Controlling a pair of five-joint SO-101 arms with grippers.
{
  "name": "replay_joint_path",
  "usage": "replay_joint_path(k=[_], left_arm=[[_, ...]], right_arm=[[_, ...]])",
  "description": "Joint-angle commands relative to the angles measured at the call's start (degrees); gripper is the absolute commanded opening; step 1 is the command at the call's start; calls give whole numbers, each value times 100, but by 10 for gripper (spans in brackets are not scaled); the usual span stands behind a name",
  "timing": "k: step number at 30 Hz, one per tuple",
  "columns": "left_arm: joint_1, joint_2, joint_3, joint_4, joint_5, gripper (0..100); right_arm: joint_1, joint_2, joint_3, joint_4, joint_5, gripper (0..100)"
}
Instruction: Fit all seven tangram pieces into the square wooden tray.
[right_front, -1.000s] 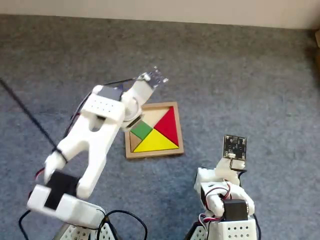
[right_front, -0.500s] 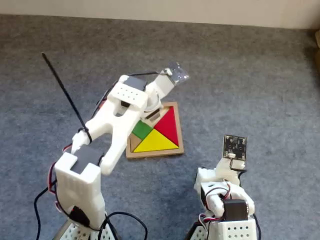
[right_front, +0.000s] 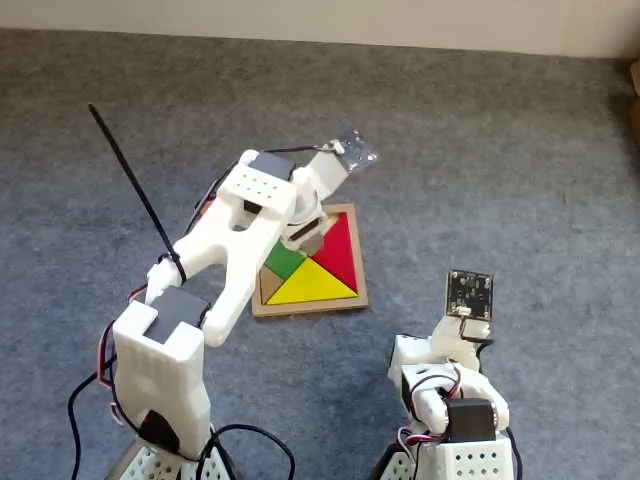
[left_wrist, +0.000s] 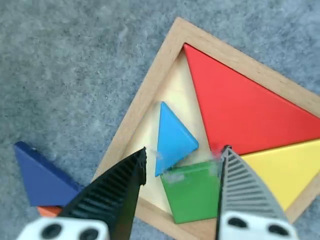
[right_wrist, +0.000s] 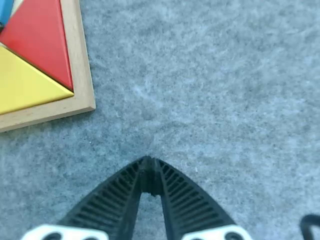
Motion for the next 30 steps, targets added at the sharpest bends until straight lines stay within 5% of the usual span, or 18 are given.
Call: replay_joint_path(k=[1, 11, 25, 30], left_arm=[[40, -84, -286, 44, 18, 245], [-497, -22, -954, 9, 1451, 245], [-681, -4, 84, -1248, 1459, 245], [-585, -4, 549, -1618, 958, 245]], right_arm=[[40, -119, 690, 57, -35, 5], [40, -119, 690, 57, -35, 5], [40, -119, 690, 57, -35, 5], [40, -119, 690, 57, -35, 5]])
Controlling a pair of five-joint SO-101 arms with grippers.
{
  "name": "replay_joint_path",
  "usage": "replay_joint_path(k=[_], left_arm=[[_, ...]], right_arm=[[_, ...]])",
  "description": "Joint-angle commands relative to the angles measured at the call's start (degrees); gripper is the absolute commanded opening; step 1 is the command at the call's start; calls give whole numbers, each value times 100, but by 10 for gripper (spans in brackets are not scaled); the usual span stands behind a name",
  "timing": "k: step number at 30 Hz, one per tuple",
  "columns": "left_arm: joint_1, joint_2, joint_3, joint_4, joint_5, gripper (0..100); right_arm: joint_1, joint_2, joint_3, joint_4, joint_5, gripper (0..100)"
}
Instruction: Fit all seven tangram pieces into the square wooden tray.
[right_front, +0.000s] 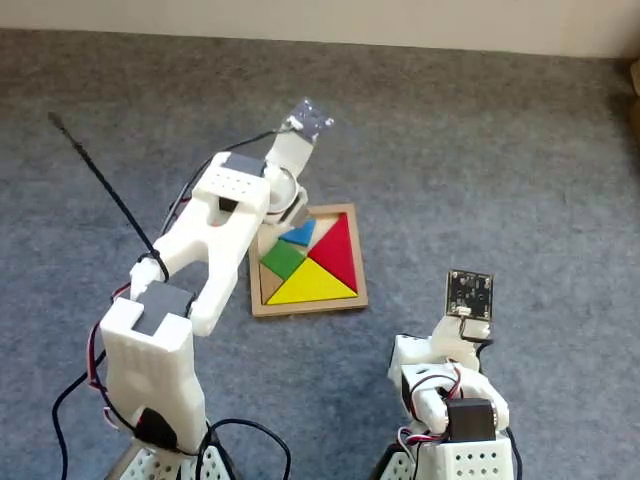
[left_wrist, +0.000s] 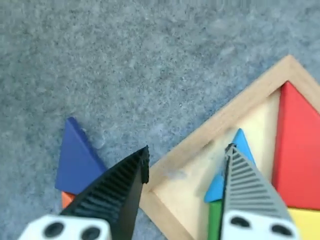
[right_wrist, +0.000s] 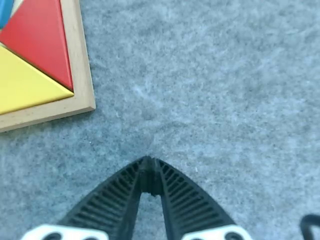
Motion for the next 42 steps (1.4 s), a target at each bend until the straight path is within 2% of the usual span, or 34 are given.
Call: replay_joint_path(k=[1, 9, 14, 34, 42], left_arm=[[66, -57, 84, -193, -237, 245], [233, -75, 119, -141, -264, 245], [374, -92, 119, 149, -598, 245], [479, -136, 119, 589, -598, 245], [822, -136, 84, 905, -571, 245]], right_arm=[[40, -110, 690, 57, -35, 5], [40, -110, 690, 57, -35, 5], [40, -110, 690, 57, -35, 5], [40, -110, 690, 57, -35, 5], [40, -110, 690, 57, -35, 5]])
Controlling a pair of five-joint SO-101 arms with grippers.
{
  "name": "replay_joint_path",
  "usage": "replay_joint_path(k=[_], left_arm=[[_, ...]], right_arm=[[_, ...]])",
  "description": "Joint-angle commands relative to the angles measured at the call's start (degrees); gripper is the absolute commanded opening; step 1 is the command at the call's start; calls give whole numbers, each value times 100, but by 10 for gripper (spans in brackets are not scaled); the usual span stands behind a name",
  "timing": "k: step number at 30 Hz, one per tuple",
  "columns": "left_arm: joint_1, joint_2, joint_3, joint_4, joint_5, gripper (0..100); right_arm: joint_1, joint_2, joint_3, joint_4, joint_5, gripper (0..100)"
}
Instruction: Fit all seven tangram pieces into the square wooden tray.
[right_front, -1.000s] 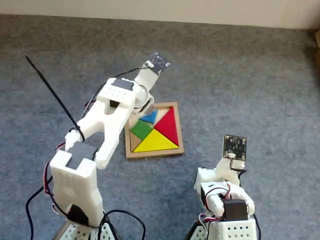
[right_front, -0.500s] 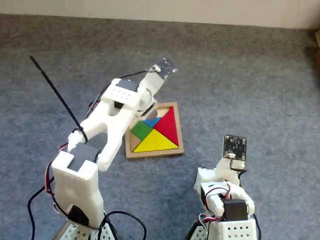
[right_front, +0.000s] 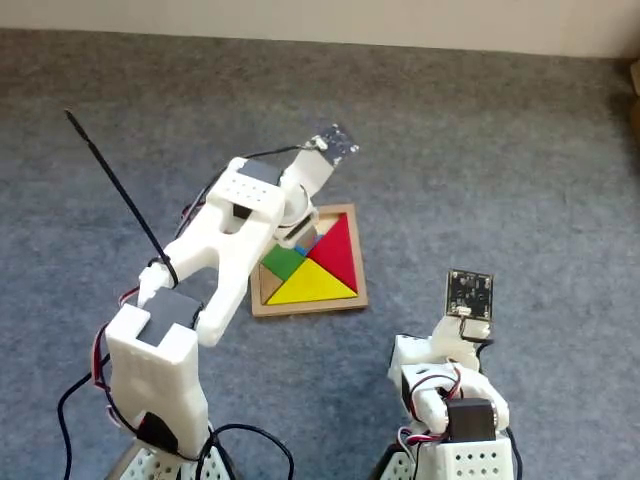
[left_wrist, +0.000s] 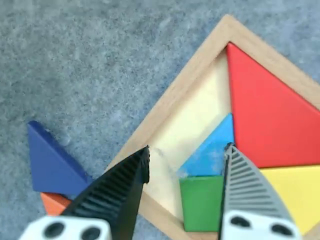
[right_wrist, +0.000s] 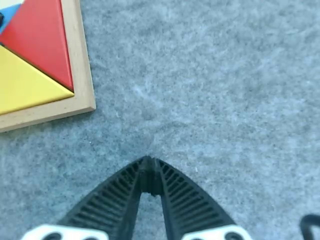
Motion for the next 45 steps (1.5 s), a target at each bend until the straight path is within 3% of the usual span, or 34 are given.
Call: replay_joint_path(k=[1, 10, 21, 30, 45], left_arm=[[215, -92, 4, 176, -26, 245], [31, -1420, 497, 211, 686, 245], [-1543, -2404, 734, 255, 1802, 249], [-2484, -1042, 207, 246, 2743, 249], [-2624, 1393, -2308, 1626, 2716, 245]], right_arm=[[40, -110, 690, 57, -35, 5], [40, -110, 690, 57, -35, 5], [48, -110, 690, 57, -35, 5], [84, -92, 681, 57, -35, 5], [84, -92, 690, 57, -35, 5]])
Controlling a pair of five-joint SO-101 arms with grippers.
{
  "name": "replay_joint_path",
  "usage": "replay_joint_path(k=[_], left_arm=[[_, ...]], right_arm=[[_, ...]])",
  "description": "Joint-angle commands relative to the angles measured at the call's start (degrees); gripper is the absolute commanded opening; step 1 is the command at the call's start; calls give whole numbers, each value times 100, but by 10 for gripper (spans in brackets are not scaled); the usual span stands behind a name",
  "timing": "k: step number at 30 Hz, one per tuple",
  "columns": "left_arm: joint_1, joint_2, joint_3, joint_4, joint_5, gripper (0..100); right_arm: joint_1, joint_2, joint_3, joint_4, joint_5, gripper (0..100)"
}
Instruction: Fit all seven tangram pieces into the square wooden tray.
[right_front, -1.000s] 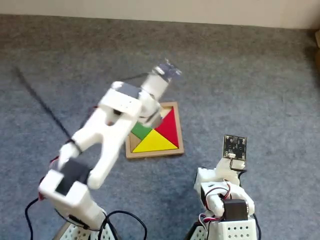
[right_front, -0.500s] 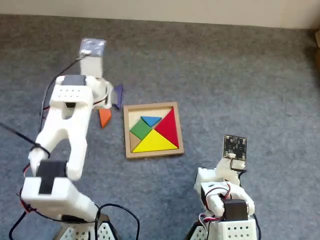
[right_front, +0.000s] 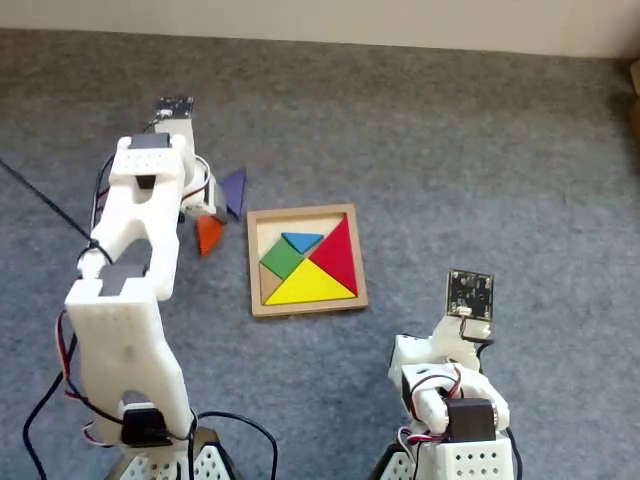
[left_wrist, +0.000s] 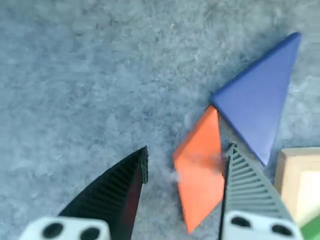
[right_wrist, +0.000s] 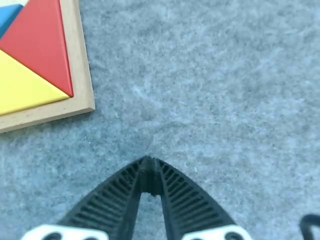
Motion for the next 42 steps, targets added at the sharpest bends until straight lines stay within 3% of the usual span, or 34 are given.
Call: replay_joint_path(k=[1, 8, 12, 16, 24, 29, 32, 38, 42], left_arm=[[-4, 224, -725, 422, 9, 245], [-4, 690, -1429, 941, 0, 240], [-4, 690, -1473, 967, -9, 181], [242, 690, -1437, 985, -527, 150], [391, 673, -1446, 1073, -668, 113], [549, 356, -1393, 1231, -1697, 113], [497, 198, -1332, 1196, -1670, 123], [233, 119, -1376, 1486, -1037, 256], [163, -31, -1341, 1556, -1029, 252]], right_arm=[[66, -92, 690, 57, -35, 5], [66, -101, 690, 57, -35, 5], [66, -101, 690, 57, -35, 5], [66, -101, 690, 57, -35, 5], [66, -110, 690, 57, -35, 5], [66, -110, 690, 57, -35, 5], [66, -110, 690, 57, -35, 5], [66, -110, 690, 57, -35, 5], [66, -110, 690, 57, -35, 5]])
